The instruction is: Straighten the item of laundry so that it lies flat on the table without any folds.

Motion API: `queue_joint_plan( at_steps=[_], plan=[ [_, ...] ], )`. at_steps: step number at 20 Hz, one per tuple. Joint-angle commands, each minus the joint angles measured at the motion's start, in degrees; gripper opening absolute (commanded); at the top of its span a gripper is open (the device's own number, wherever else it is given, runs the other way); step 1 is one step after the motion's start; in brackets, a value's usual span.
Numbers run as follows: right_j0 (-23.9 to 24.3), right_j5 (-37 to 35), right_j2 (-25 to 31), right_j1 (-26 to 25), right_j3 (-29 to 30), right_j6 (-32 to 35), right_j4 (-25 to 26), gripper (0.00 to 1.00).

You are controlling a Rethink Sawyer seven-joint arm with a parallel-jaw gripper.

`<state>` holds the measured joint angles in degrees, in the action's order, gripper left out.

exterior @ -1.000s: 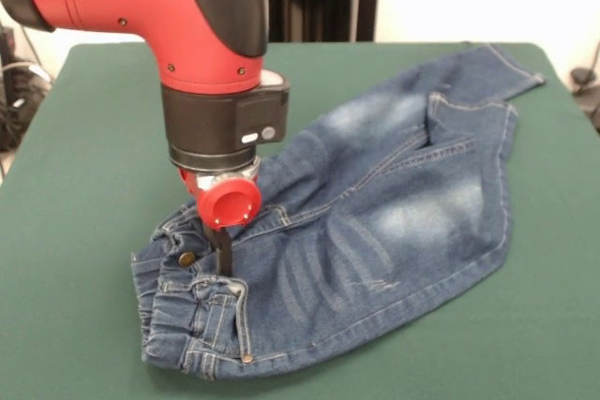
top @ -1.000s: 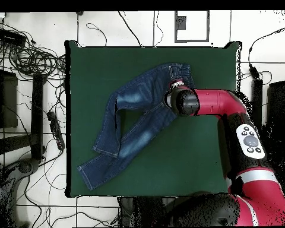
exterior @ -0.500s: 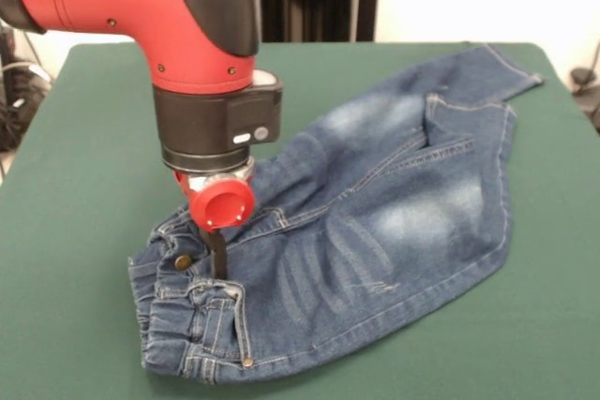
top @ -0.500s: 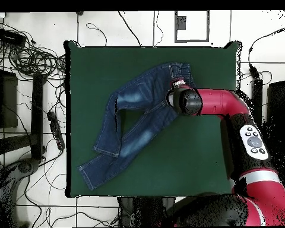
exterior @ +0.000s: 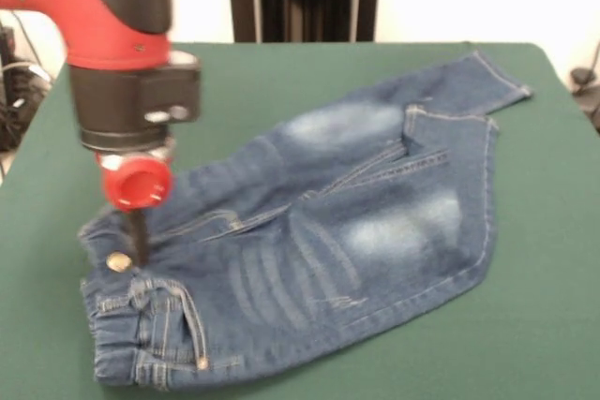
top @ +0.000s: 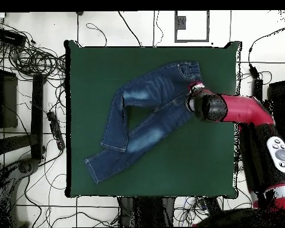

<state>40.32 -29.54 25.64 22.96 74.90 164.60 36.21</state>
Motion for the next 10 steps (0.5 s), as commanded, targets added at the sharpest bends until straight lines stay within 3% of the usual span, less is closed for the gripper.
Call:
queue_joint_plan(
  at_steps=[1,5,10],
  plan=[
    [8.72,-5.86,4.16,1.67,2.9,-33.22,5.58,1.0],
    [11.9,-8.8,4.3,5.96,7.52,-35.77,3.44,1.0],
    [12.75,-9.4,2.78,12.19,14.92,-34.04,0.68,1.0]
  ],
)
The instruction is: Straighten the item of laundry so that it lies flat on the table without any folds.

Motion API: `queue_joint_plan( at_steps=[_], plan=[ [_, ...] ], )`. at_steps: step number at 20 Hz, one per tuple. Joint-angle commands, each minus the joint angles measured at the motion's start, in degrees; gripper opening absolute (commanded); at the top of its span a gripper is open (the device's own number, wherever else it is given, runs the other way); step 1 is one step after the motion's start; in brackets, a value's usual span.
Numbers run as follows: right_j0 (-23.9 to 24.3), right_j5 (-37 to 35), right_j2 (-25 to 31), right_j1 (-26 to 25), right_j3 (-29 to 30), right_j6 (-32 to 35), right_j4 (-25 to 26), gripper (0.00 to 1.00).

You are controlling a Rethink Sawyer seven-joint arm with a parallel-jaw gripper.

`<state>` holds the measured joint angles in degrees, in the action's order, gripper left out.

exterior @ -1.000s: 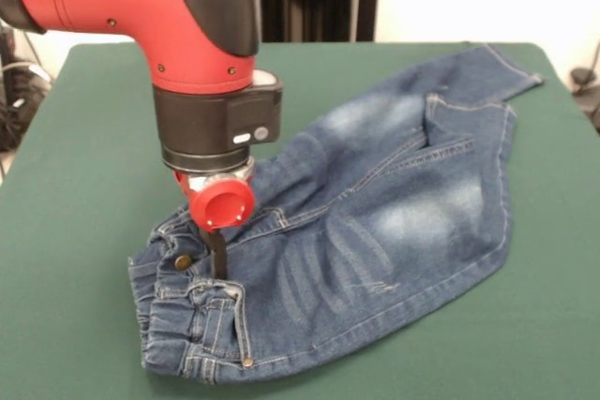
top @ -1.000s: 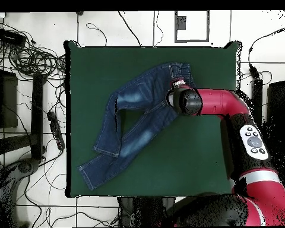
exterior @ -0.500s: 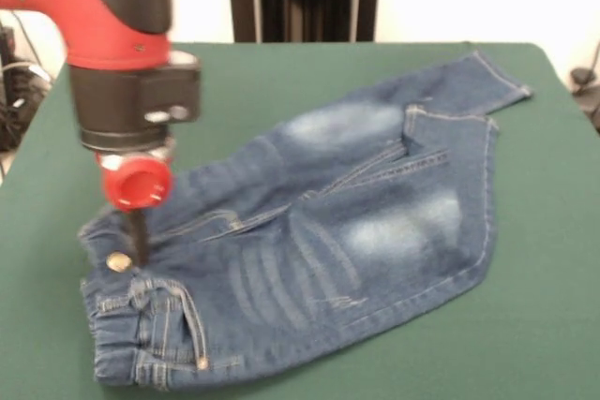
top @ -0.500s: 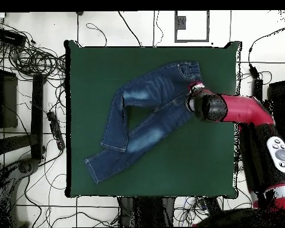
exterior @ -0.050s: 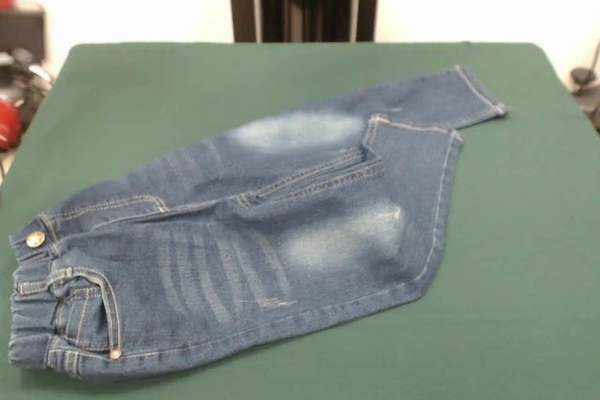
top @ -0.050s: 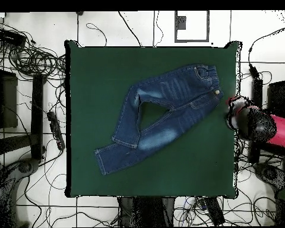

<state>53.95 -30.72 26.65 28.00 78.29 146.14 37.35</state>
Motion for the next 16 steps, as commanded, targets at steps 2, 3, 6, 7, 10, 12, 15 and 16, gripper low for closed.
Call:
queue_joint_plan(
  at_steps=[2,3,6,7,10,12,15,16],
  plan=[
    [-1.01,-7.5,0.93,9.67,14.57,-13.47,-1.23,1.0],
    [-0.95,-7.55,0.8,10.31,15.4,-13.07,-1.57,1.0],
    [-1.04,-8.83,0.38,12.71,18.03,-11.24,-3.24,1.0],
    [-1.07,-9.08,0.27,13.16,18.76,-10.53,-3.86,1.0],
    [-0.94,-7.48,0.87,13.13,20.55,-9.18,-5.12,1.0],
    [-1.06,-6.01,1.17,13.31,22.09,-8.0,-5.76,1.0],
    [-1.78,-5.49,0.92,15.32,25.08,-6.85,-6.87,1.0],
    [-2.19,-5.3,0.67,16.03,25.93,-6.29,-7.14,1.0]
  ],
)
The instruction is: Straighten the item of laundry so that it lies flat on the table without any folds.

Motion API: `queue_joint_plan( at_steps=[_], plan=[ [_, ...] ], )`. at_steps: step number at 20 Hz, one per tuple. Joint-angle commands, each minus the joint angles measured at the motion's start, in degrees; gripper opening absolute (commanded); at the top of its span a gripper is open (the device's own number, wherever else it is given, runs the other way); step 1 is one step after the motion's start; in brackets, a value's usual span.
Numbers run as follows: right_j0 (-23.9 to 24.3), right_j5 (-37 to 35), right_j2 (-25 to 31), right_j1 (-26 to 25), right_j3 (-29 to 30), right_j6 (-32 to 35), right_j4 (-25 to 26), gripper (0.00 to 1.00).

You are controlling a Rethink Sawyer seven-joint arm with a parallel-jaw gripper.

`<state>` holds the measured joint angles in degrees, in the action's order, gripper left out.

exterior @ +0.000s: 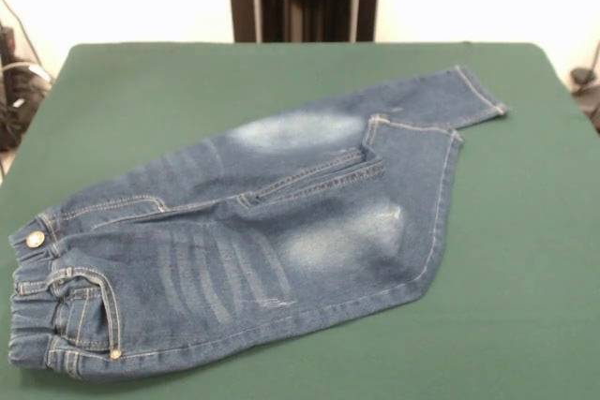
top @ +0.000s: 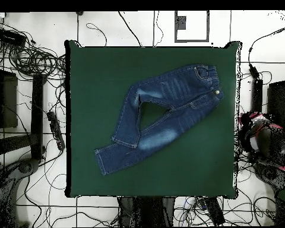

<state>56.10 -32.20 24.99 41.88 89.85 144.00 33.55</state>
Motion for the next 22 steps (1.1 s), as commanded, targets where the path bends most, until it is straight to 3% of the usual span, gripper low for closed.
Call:
queue_joint_plan(
  at_steps=[1,5,15,22],
  plan=[
    [-4.58,-3.76,2.32,3.04,15.44,-3.8,-3.81,1.0],
    [-5.68,-3.95,2.61,7.56,20.09,-2.53,-6.24,1.0],
    [-4.44,-3.98,9.09,15.05,27.83,-8.61,-12.31,1.0],
    [-5.81,-3.07,11.47,17.3,31.37,-6.44,-16.48,1.0]
  ],
)
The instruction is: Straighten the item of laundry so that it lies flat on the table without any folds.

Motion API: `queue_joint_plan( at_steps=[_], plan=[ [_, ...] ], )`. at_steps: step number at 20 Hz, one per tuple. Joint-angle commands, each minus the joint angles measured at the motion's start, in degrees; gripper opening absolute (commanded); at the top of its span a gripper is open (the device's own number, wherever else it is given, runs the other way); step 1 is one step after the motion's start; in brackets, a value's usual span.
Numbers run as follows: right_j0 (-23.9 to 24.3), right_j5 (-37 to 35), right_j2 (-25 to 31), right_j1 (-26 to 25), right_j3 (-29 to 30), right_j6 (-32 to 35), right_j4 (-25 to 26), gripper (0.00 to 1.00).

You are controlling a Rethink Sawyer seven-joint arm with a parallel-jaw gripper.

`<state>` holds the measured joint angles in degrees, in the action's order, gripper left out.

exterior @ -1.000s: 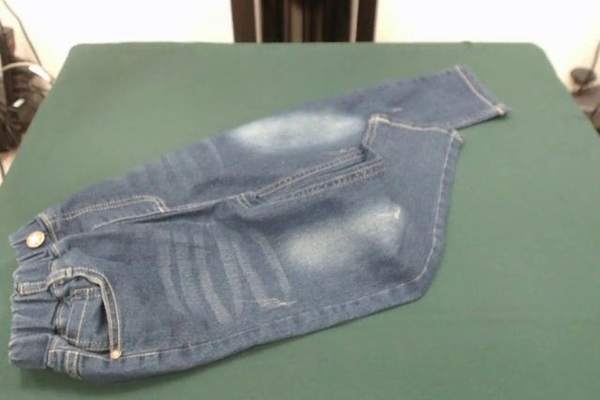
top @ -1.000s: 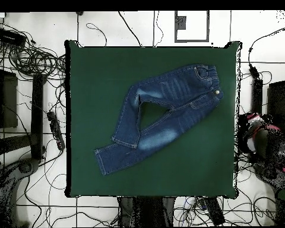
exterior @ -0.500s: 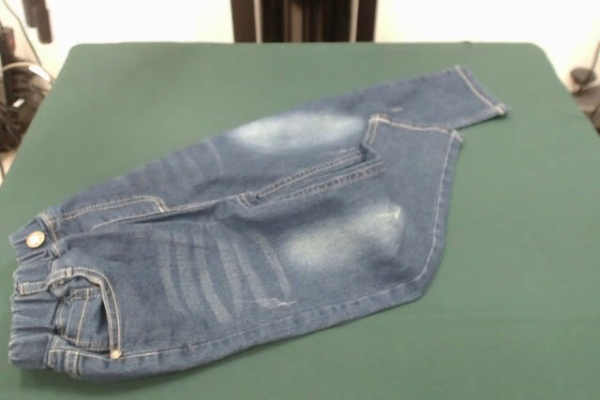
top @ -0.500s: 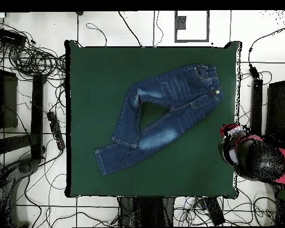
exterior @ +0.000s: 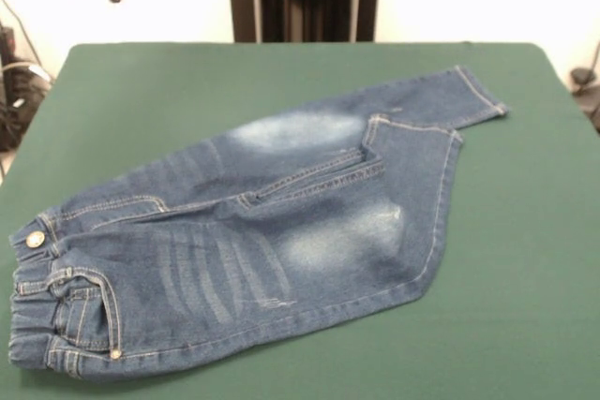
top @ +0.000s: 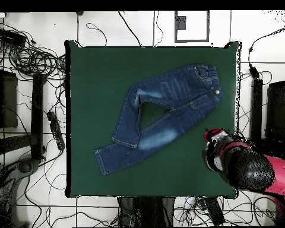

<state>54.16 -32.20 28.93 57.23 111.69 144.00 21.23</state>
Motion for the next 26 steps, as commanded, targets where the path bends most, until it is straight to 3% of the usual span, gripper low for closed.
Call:
queue_joint_plan(
  at_steps=[1,13,19,26],
  plan=[
    [-4.43,-2.71,7.34,1.7,9.47,-5.84,-4.12,1.0],
    [-12.85,-0.9,2.83,-1.28,4.75,-0.37,-2.8,1.0],
    [-23.12,1.22,-7.43,-2.97,-1.93,8.77,3.49,1.0],
    [-32.91,6.76,-13.49,-10.51,-7.87,13.79,0.68,1.0]
  ],
)
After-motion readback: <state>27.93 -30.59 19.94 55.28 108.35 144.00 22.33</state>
